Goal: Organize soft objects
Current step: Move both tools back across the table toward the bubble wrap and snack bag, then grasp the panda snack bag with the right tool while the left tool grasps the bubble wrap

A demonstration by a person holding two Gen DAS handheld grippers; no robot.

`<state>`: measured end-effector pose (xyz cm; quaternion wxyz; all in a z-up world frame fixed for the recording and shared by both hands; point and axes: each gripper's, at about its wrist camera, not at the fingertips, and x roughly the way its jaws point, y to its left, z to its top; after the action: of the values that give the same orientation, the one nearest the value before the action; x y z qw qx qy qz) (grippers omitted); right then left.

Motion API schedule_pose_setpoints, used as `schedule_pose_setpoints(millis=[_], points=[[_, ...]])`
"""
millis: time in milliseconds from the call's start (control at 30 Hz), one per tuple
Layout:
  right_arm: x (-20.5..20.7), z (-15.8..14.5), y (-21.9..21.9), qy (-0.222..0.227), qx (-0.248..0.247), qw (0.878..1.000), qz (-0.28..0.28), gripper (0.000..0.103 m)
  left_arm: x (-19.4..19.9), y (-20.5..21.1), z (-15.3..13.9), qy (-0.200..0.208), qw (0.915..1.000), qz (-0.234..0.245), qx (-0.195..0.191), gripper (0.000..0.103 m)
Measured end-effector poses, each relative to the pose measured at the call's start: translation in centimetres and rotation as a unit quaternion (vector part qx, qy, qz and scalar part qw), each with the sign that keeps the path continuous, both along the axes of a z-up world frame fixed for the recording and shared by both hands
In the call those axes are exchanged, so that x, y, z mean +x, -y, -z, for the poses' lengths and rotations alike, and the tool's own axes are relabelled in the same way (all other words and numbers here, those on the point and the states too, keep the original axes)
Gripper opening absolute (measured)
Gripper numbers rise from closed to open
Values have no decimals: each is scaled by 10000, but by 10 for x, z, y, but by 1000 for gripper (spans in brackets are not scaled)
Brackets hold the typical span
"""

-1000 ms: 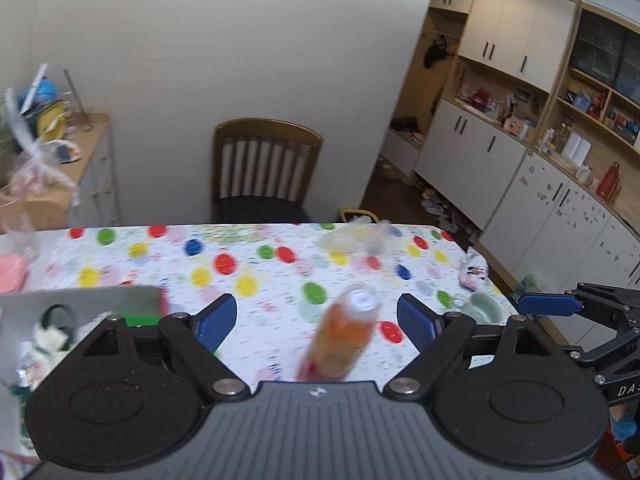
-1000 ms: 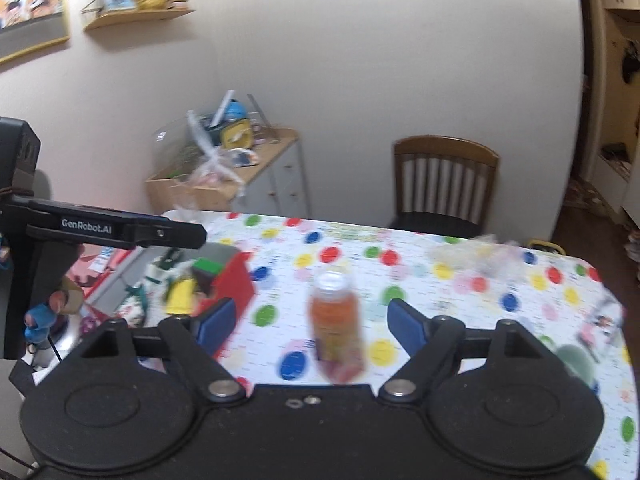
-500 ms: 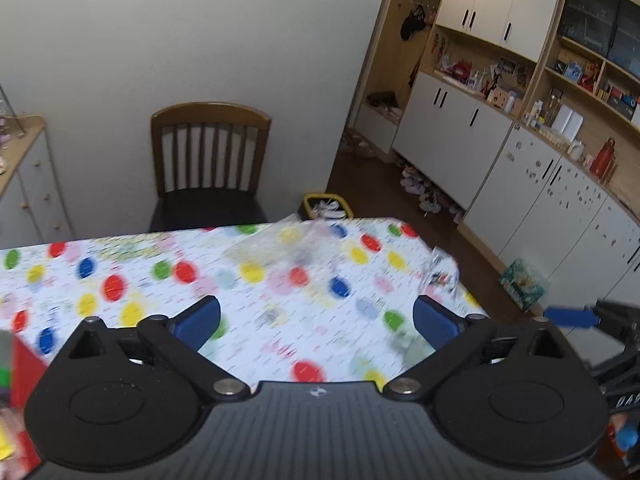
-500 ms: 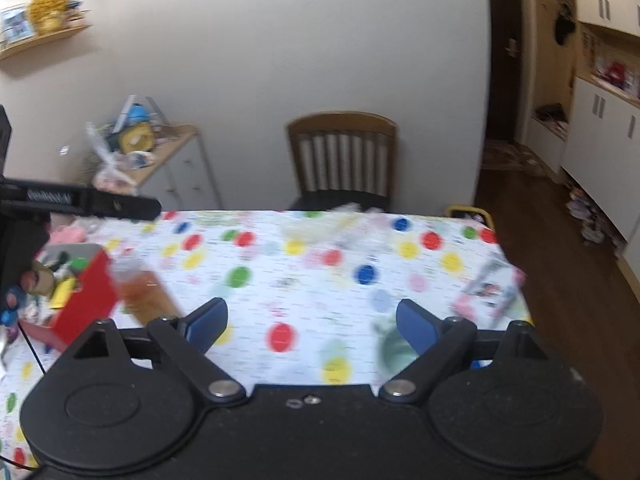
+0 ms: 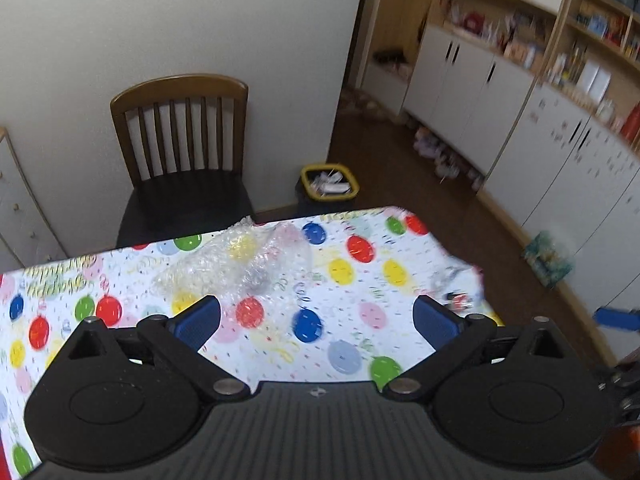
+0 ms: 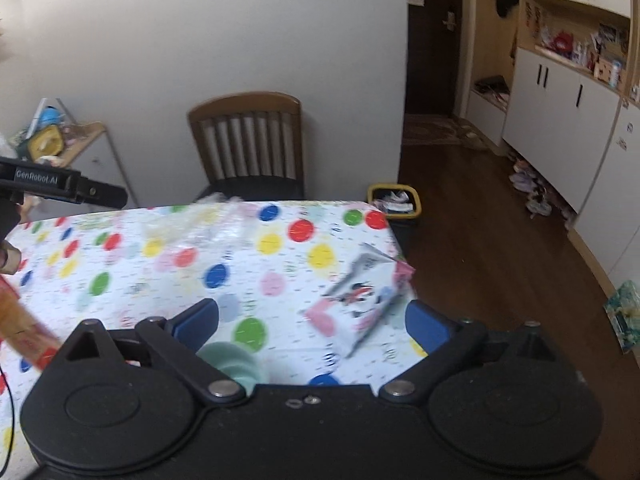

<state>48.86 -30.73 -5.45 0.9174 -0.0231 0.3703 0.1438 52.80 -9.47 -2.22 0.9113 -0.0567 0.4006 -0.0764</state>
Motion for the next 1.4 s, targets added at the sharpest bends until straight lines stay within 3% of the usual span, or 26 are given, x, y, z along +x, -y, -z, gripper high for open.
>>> schedule_pose_setpoints(millis=[233, 467, 767, 967, 1133, 1200, 1300, 1400], points=[[56, 43, 10, -376, -42, 9991, 189, 100, 71, 5, 48, -436, 9966, -355, 608, 103], [98, 83, 11, -640, -106, 9971, 397, 100, 130, -12, 98, -877, 9901, -785, 764, 103], [139, 123, 7, -889, 22, 9932, 753, 100, 163, -12, 152, -1110, 9878, -774, 764, 103], [155, 139, -2, -948, 116, 9919, 832, 100, 174, -10, 176, -1095, 9864, -699, 1009, 103], [157, 149, -11, -1000, -73, 9920, 772, 95, 178, -17, 190, -1210, 9852, -787, 925, 102], [157, 151, -11, -1016, -34, 9917, 788, 93, 178, -18, 191, -1140, 9861, -806, 897, 100], [157, 153, -14, -1026, -46, 9916, 791, 90, 178, -18, 190, -1073, 9871, -805, 875, 86], [156, 153, -17, -979, -89, 9919, 808, 87, 176, -17, 186, -972, 9881, -832, 857, 60]])
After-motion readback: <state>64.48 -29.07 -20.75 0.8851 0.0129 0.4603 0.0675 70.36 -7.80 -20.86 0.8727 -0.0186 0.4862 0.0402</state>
